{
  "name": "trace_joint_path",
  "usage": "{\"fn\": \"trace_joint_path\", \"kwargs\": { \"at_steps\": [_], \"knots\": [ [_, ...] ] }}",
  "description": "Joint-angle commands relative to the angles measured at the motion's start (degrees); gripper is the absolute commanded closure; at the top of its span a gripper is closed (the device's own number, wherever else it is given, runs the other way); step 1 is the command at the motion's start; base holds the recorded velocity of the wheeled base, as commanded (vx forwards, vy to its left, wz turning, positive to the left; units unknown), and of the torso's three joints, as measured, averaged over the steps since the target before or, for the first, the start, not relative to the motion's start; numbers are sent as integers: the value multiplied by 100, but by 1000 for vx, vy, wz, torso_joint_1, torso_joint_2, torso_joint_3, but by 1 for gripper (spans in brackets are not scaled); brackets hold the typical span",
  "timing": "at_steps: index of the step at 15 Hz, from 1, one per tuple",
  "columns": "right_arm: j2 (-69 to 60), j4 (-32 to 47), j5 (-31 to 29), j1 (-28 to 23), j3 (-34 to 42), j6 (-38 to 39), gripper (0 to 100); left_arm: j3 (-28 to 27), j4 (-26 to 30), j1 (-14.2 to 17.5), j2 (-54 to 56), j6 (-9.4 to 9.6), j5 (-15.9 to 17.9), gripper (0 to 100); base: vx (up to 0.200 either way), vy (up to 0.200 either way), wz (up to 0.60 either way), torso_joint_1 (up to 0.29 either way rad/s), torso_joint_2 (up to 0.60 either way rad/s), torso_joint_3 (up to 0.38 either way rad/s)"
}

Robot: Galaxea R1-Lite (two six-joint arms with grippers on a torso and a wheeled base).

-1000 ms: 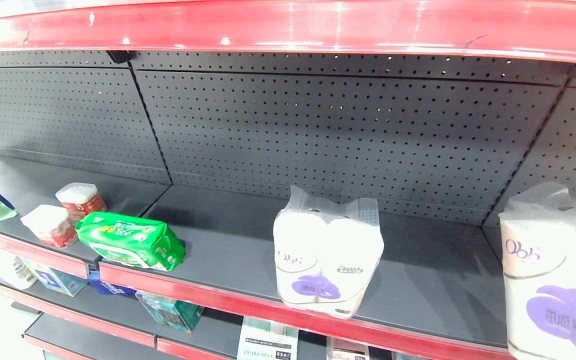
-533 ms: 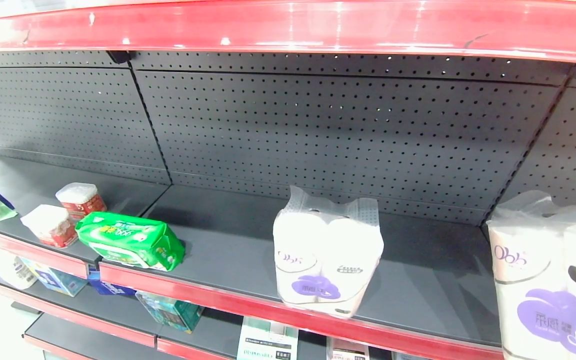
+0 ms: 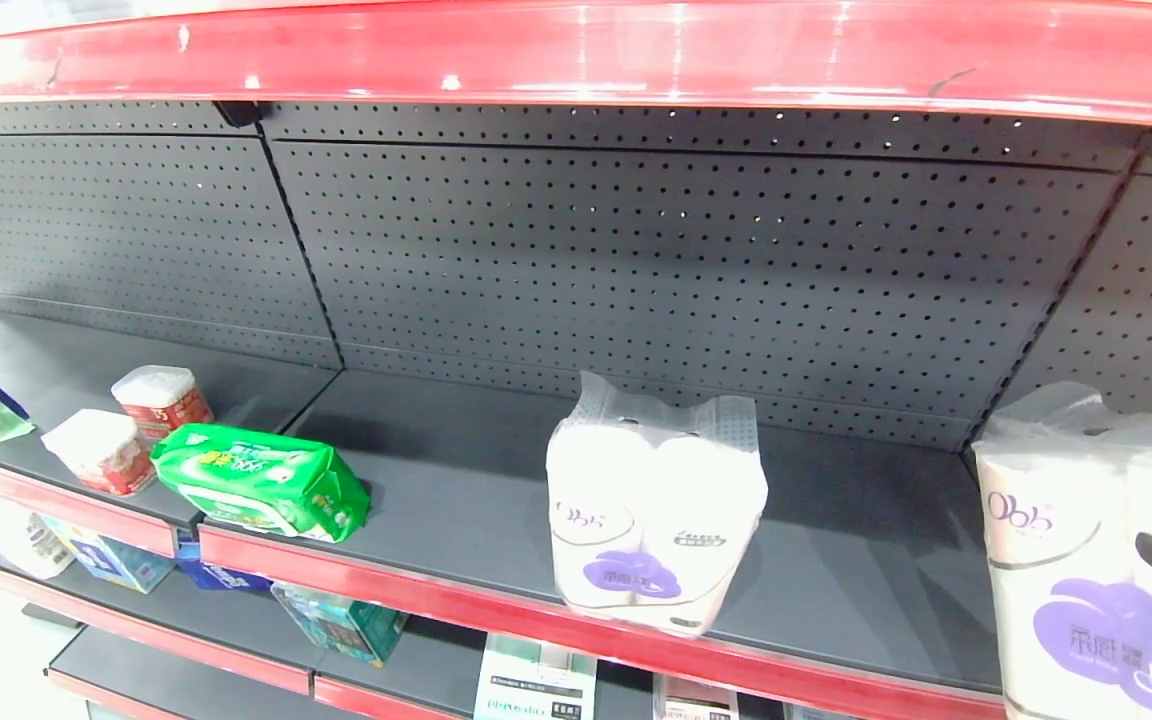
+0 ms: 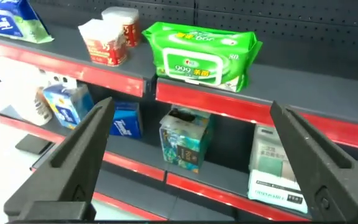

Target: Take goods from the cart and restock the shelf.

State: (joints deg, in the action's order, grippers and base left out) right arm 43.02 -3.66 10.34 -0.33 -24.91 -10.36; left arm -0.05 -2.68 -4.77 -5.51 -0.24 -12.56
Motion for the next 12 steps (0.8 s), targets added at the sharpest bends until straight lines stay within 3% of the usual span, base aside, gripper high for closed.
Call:
{"fn": "trace_joint_path", "kwargs": {
  "at_steps": [1,7,9,10,11,12],
  "knots": [
    [-31,-3,-5,-11,12,17,100,-13,13,99,-73,-11,-19,0,0,0,0,0,0,0],
    [-31,-3,-5,-11,-6,34,100,-13,13,547,15,-20,-10,0,0,0,0,0,0,0],
    [-39,-3,-5,-11,-6,34,100,-13,13,371,384,-46,157,0,0,0,0,0,0,0],
    [-39,-3,-5,-11,-6,34,100,-13,13,406,446,-55,517,0,0,0,0,0,0,0],
    [-39,-3,-5,-11,-6,34,100,5,172,441,542,-11,1352,0,0,0,0,0,0,0],
    [-39,-3,-5,-11,-6,17,100,-30,356,441,551,139,1651,0,0,0,0,0,0,0]
  ]
}}
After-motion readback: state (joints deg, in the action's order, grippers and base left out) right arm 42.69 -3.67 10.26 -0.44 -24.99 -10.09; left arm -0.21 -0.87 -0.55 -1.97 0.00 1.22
